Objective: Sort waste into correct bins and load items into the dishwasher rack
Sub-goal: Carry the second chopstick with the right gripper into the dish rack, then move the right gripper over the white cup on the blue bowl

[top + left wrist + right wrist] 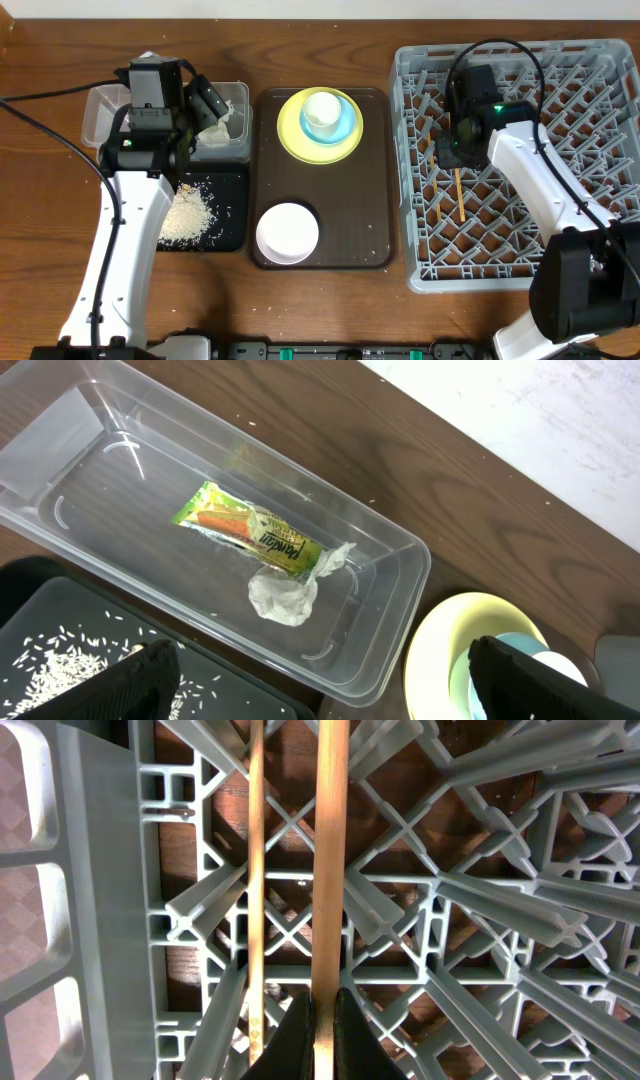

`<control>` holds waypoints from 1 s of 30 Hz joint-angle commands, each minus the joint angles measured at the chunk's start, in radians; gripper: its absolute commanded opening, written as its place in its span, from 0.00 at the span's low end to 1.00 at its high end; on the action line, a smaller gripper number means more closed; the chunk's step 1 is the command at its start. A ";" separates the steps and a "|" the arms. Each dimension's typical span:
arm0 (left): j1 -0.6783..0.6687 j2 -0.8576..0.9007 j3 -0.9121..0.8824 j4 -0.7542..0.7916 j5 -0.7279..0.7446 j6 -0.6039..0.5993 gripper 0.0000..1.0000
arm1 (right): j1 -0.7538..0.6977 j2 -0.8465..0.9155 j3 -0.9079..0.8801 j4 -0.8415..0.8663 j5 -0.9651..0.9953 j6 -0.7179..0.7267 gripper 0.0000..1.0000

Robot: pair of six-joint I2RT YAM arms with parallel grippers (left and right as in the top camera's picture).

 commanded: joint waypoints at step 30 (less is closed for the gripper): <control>0.005 0.005 0.015 0.001 -0.005 0.002 0.95 | 0.283 0.003 0.373 -0.233 -0.330 -0.044 0.35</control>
